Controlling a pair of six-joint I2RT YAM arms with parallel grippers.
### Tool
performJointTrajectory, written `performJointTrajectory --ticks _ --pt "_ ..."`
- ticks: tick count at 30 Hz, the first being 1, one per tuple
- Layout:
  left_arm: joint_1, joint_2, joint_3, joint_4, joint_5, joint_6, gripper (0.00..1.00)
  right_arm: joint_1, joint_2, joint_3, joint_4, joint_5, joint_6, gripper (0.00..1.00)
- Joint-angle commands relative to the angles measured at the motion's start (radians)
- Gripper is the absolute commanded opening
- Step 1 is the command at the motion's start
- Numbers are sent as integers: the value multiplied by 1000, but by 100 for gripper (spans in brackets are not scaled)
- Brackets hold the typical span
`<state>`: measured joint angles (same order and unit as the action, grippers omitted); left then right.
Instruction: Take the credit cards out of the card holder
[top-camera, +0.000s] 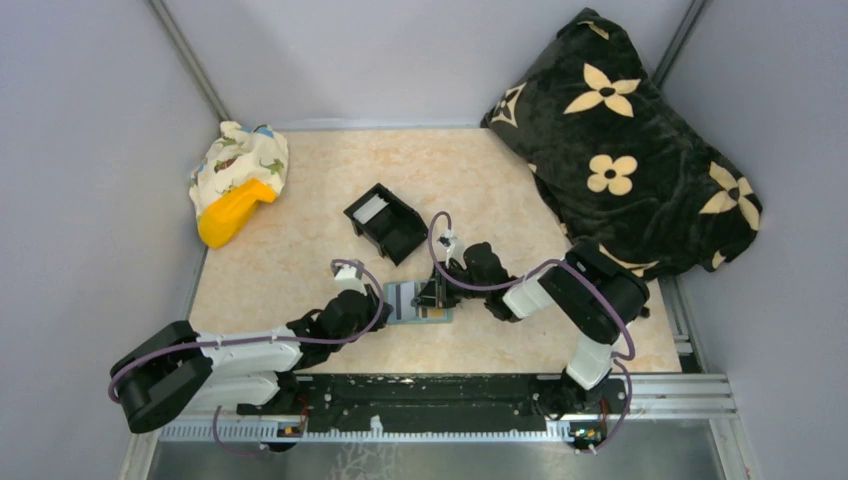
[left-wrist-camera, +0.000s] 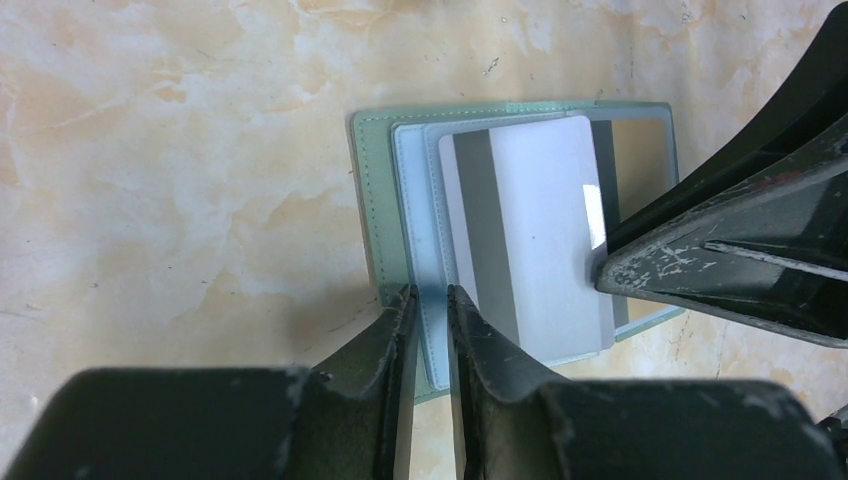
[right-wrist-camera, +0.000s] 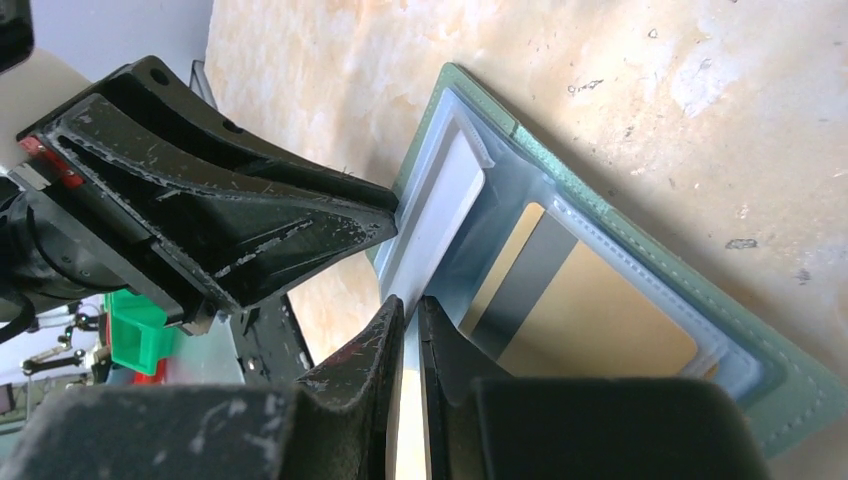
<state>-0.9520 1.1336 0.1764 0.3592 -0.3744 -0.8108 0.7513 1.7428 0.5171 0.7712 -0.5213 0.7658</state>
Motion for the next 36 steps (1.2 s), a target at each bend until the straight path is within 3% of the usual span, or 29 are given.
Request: performJointTrajectory --ticks 1,11,13,21,27,30,36 --pt "-3 30 -18 -73 28 9 24 -16 -69 -8 31 -9 -34 11" --pt "-3 27 -22 -72 26 7 23 -37 -82 -27 -6 -4 -58 7" --pt "-2 23 -24 -72 26 7 24 -43 -124 -33 -18 -2 -64 0" --pt "-2 -3 -11 -117 5 -11 25 -84 -232 -65 -118 21 -116 0" --pt "-2 -119 44 -188 -14 29 30 -156 -363 -80 -233 30 -167 0" --pt "1 -172 76 -207 -12 58 54 -175 -430 -76 -271 12 -185 0" --pt "14 -298 49 -1 146 161 80 -177 -524 -45 -273 -74 -185 0"
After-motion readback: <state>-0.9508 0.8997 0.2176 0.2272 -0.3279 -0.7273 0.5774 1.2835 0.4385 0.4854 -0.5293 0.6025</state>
